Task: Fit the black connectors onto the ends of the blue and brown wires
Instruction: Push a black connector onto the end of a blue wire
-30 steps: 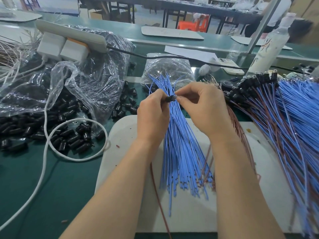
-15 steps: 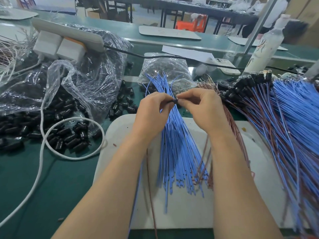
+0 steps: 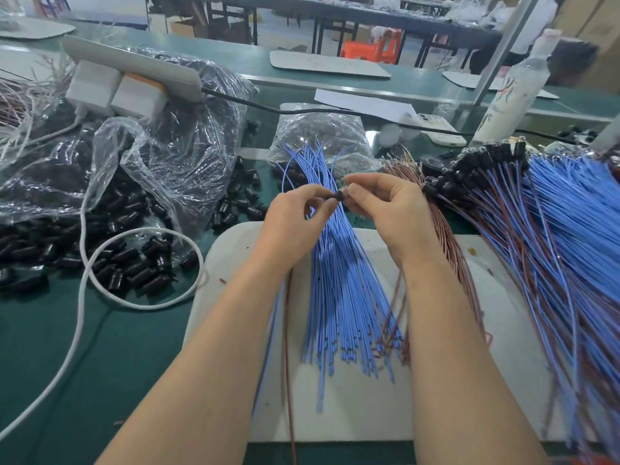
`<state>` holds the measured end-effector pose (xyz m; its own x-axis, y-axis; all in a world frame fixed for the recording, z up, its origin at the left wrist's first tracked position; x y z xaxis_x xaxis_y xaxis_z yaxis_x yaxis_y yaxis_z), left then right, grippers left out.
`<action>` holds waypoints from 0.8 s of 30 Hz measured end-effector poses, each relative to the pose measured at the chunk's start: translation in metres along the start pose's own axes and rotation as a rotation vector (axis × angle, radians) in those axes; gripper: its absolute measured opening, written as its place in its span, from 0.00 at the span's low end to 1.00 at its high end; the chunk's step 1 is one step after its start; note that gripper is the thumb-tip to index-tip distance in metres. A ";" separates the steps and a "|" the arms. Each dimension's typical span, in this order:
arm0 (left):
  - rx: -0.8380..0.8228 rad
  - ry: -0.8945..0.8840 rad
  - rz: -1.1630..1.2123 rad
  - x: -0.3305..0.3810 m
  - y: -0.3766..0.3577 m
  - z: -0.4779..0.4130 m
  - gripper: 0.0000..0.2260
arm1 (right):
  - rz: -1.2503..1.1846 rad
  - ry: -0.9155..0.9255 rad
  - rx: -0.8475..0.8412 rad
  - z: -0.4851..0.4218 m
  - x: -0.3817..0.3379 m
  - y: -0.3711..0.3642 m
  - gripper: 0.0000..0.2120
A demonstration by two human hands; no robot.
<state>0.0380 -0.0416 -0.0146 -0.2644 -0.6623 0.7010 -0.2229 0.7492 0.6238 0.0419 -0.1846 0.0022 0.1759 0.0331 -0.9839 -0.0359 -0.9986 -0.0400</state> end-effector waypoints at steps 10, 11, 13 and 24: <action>-0.009 -0.059 0.041 0.004 0.000 0.003 0.04 | -0.017 -0.028 0.024 -0.003 0.010 0.000 0.04; 0.002 -0.060 0.043 0.005 0.000 0.003 0.03 | -0.027 -0.025 0.025 -0.003 0.010 -0.001 0.04; 0.016 -0.053 0.056 0.004 0.000 0.003 0.03 | -0.050 -0.025 0.025 -0.003 0.011 -0.003 0.04; -0.054 0.024 0.047 0.000 -0.006 -0.001 0.04 | 0.186 0.092 -0.003 -0.001 -0.001 -0.008 0.06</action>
<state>0.0402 -0.0465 -0.0179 -0.2505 -0.6267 0.7379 -0.1595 0.7785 0.6070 0.0433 -0.1766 0.0034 0.2559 -0.1559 -0.9540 -0.0737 -0.9872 0.1415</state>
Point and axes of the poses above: each hand's wrist, its own z-axis away from the middle knuckle, its own y-axis out of the back of the hand, x = y × z, the point moved 6 cm from there along -z, towards the middle knuckle, and after that the axes turned 11 degrees about -z, right-handed, at the moved point
